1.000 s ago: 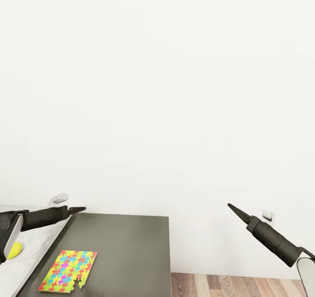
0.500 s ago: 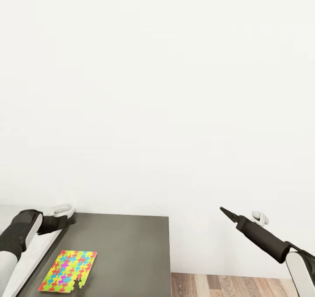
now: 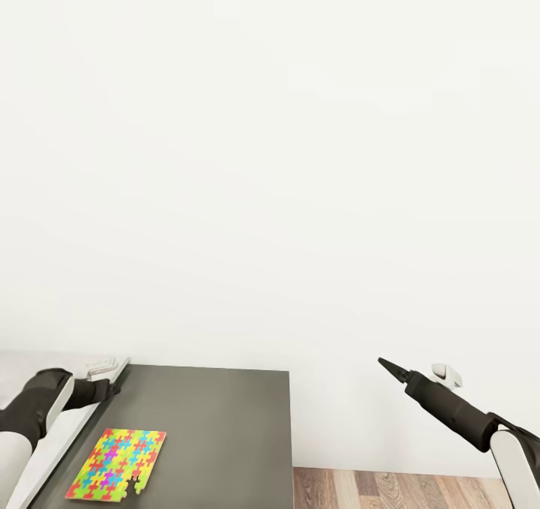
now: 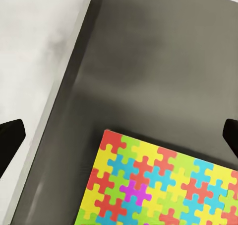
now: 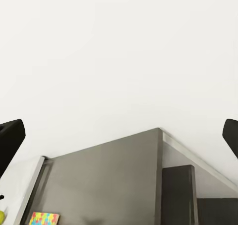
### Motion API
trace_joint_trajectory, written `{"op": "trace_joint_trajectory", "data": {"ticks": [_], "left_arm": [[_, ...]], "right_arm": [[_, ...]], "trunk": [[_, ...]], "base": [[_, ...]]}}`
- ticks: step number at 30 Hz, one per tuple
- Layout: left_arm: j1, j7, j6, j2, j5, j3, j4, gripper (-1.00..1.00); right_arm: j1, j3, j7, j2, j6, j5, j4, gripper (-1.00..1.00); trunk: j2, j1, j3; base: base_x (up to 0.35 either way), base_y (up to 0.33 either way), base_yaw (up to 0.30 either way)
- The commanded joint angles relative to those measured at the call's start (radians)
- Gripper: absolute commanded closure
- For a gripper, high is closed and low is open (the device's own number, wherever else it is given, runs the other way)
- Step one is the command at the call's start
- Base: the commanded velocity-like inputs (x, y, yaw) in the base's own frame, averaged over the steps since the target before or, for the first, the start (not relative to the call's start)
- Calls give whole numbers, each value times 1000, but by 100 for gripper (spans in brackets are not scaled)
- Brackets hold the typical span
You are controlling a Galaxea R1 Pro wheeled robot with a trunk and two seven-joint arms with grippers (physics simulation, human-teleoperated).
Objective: Put all the toys in the child's room - the three board games (two on the bed and one on the table), the two jigsaw puzzles on the table, and the tennis ball on the table - inside the toy box on the table in the child's room.
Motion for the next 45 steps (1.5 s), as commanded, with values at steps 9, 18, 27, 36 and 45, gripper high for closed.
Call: {"op": "trace_joint_trajectory", "data": {"ticks": [9, 18, 27, 36, 45], "left_arm": [[0, -19, -46, -10, -8, -42, 36, -100], [0, -175, -49, -2, -10, -55, 40, -100], [0, -210, -50, -1, -10, -59, 49, -100], [0, -219, -51, 25, -8, -57, 95, -100], [1, -341, -49, 38, -10, -59, 99, -100]], "right_arm": [[-1, -3, 6, -2, 6, -1, 5, -100], [-1, -3, 5, -2, 5, -2, 7, -100], [-1, -3, 3, -2, 5, -2, 9, -100], [-1, -3, 2, -2, 3, -2, 11, -100], [-1, -3, 0, -2, 0, -1, 11, -100]], "trunk": [[-1, 0, -12], [-1, 0, -26], [-1, 0, -41], [-1, 0, -56], [-1, 0, -71]], "base": [[0, 0, 0], [0, 0, 0], [0, 0, 0], [0, 0, 0], [0, 0, 0]]}}
